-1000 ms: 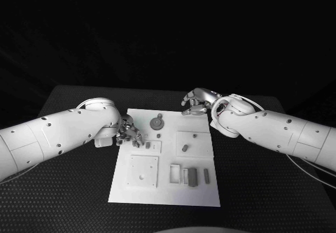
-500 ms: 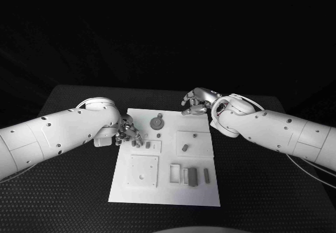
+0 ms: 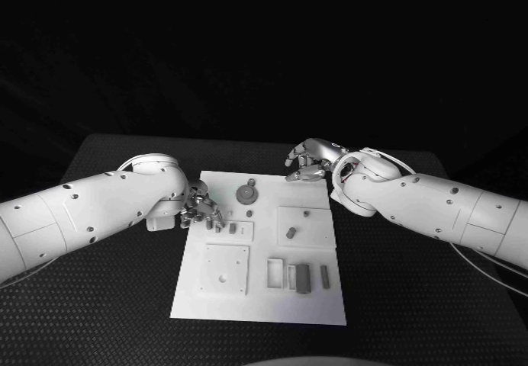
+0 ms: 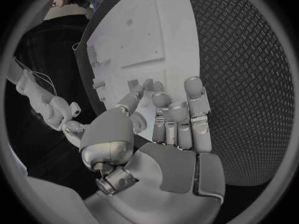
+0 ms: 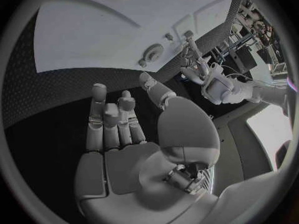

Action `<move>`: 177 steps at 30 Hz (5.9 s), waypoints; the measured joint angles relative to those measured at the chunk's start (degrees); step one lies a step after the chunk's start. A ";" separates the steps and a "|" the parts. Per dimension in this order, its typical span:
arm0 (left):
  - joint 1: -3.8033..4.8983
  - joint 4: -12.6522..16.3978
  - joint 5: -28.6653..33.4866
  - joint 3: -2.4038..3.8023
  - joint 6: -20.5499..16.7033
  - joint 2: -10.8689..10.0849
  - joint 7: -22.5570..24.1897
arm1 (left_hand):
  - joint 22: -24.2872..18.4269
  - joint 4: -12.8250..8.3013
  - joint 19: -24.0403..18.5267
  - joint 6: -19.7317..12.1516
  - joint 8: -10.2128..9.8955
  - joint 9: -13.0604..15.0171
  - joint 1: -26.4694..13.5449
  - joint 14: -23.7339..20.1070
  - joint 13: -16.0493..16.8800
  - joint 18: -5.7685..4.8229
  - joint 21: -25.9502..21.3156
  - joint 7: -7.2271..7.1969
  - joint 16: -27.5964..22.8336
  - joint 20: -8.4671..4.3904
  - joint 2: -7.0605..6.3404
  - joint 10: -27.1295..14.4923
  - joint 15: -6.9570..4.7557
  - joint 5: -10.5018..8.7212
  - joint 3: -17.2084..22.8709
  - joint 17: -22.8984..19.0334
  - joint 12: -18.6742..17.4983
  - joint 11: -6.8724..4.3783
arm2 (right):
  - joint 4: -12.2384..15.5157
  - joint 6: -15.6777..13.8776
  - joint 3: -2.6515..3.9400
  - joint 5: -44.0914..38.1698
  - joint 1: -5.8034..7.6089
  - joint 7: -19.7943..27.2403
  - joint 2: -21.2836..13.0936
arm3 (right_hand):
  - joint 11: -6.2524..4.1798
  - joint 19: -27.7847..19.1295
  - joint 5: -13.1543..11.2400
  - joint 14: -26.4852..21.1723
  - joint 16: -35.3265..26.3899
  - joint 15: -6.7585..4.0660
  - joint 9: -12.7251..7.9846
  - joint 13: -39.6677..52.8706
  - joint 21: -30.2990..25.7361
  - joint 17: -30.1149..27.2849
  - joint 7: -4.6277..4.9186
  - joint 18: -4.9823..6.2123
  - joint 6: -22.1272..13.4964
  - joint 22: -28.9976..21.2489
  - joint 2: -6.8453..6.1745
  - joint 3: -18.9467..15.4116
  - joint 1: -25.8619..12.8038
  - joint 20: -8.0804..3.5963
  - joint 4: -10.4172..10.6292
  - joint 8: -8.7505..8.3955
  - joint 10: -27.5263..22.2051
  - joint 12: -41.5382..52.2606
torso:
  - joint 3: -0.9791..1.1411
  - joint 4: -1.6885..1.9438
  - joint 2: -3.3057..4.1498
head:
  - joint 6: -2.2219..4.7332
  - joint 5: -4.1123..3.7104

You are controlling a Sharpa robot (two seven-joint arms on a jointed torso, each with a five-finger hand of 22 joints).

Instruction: Assemble the parts on the task board

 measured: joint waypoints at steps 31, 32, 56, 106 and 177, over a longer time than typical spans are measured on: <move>0.49 2.72 4.05 -3.39 -34.25 -1.14 34.25 | -8.86 -4.44 -16.87 -11.79 -6.97 -8.25 24.11 -14.69 -29.15 0.00 -16.86 8.28 -24.25 9.51 -0.41 -12.45 11.04 2.45 4.87 -11.38 -40.25 11.22 | -0.47 -0.62 0.00 0.47 0.00 0.24 -0.56 | 0.00 0.00 0.00 0.10 0.00 -0.07 -0.05 0.01 0.00 0.00 0.06 -0.01 0.08 0.00 0.00 0.00 0.00 0.00 0.00 0.00 0.00 0.00 | 0.02 -0.02 0.03 | 1.80 -0.48; 0.42 2.66 2.34 -3.80 -34.36 -0.93 34.79 | -8.91 -4.46 -16.87 -11.79 -7.01 -8.48 24.29 -14.70 -29.59 0.00 -17.08 8.28 -24.48 9.51 -0.91 -12.40 11.04 2.45 4.29 -11.38 -40.90 11.27 | -0.50 -0.65 0.00 0.51 0.00 0.25 -0.55 | 0.00 0.00 0.00 0.10 0.00 -0.07 -0.05 0.01 0.00 0.00 0.06 -0.01 0.08 0.00 0.00 0.00 0.00 0.00 0.00 0.00 0.00 0.00 | 0.03 -0.02 0.03 | 1.82 -0.52; -2.06 1.96 -25.15 -4.41 -31.40 2.29 37.18 | -3.16 -4.37 -7.62 -10.88 -8.12 -12.21 25.47 -7.47 -35.19 0.95 -11.75 6.35 -15.97 8.43 -3.01 -10.98 10.13 4.10 1.20 -5.27 -49.54 11.16 | -1.70 -3.11 0.00 2.16 0.00 1.59 -0.22 | 0.94 -4.99 0.00 -3.48 -4.79 0.39 -0.47 -3.17 -3.63 -2.34 1.14 -0.05 -1.74 -0.02 -0.33 0.87 -0.33 1.43 -0.14 -0.86 -3.93 -4.51 | 0.03 -0.13 0.07 | 1.98 -0.81; -3.62 -4.16 -29.26 -4.39 -28.13 6.73 35.50 | -0.61 -4.28 -7.53 -9.03 -7.29 -14.10 24.77 -7.95 -37.54 1.70 -11.98 7.76 -14.41 8.54 0.13 -7.80 9.80 4.10 4.60 -4.99 -51.52 11.13 | -3.24 -5.90 0.00 11.79 0.00 7.52 0.99 | 6.04 -31.33 0.04 -14.21 -54.03 12.17 0.25 -39.01 -27.52 -24.94 2.57 -6.23 -5.20 -6.75 0.61 1.63 -0.60 7.98 -0.42 0.96 -7.25 -43.94 | 0.03 -0.03 0.05 | 1.49 -0.94; -4.45 -4.82 -31.66 -3.94 -28.88 6.84 34.98 | -0.04 -4.43 -4.26 -3.89 -4.38 -14.61 26.80 -4.76 -36.74 2.12 -8.65 5.49 -9.54 6.33 2.79 -1.02 7.43 3.32 5.87 -4.22 -50.85 8.78 | -3.34 -5.76 0.00 12.08 0.00 7.59 1.06 | 6.03 -30.90 0.04 -13.21 -55.35 11.97 -0.03 -40.41 -28.40 -24.34 2.74 -6.21 -5.38 -6.40 0.61 1.18 -0.60 7.97 -0.23 1.16 -6.44 -44.60 | 0.05 -0.02 0.01 | 0.44 -1.74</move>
